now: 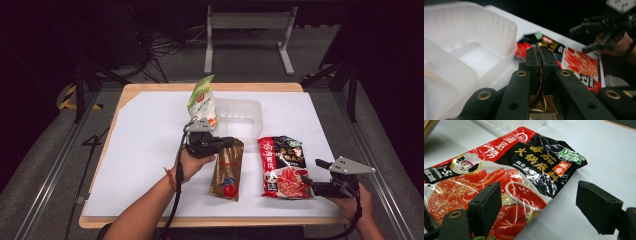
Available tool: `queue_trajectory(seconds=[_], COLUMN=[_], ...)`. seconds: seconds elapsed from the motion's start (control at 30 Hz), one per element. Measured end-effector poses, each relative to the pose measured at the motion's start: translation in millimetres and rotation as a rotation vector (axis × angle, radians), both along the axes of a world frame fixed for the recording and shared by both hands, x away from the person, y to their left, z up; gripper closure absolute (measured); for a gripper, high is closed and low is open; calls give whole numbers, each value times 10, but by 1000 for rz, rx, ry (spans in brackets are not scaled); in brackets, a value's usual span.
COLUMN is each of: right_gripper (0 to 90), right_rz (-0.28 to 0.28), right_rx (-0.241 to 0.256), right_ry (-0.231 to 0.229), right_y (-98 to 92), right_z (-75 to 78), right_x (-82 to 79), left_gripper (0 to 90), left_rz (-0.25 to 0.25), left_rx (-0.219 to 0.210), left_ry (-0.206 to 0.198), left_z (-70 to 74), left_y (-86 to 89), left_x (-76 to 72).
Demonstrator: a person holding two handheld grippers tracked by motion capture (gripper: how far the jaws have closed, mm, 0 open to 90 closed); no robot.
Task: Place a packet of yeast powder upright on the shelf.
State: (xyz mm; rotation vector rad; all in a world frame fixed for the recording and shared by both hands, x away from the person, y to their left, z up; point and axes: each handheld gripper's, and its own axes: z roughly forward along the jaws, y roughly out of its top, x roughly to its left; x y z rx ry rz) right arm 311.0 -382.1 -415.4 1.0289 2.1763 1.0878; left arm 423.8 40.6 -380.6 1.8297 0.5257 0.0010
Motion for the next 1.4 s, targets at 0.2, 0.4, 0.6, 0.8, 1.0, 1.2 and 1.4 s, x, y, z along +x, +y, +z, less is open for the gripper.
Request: queue_trajectory(seconds=[0.2, 0.4, 0.6, 0.8, 1.0, 1.2, 1.4], right_gripper=[210, 209, 209, 209, 209, 208, 208], right_rz=[4, 1, -2, 0, -2, -1, -6], right_rx=[-3, -5, -6, -6, -9, -12, -9], right_ry=[2, 2, 3, 5, 6, 4, 5], right_y=[9, 4, 6, 18, 19, 15, 0], right_z=[-3, -5, -5, -7, -13, -16, -17], right_x=[5, 9, 9, 14, 23, 22, 24], left_gripper=[870, 873, 873, 872, 873, 873, 873], left_rz=[71, 123, 159, 206, 280, 359, 463], left_rx=[-68, -136, -176, -213, -200, -213, -144], left_ry=[-38, -61, -77, -98, -140, -153, -206], left_z=[178, 322, 397, 523, 629, 750, 808], left_y=[224, 368, 384, 396, 349, 268, 127], left_x=[-26, -50, -71, -39, 40, 199, 369])
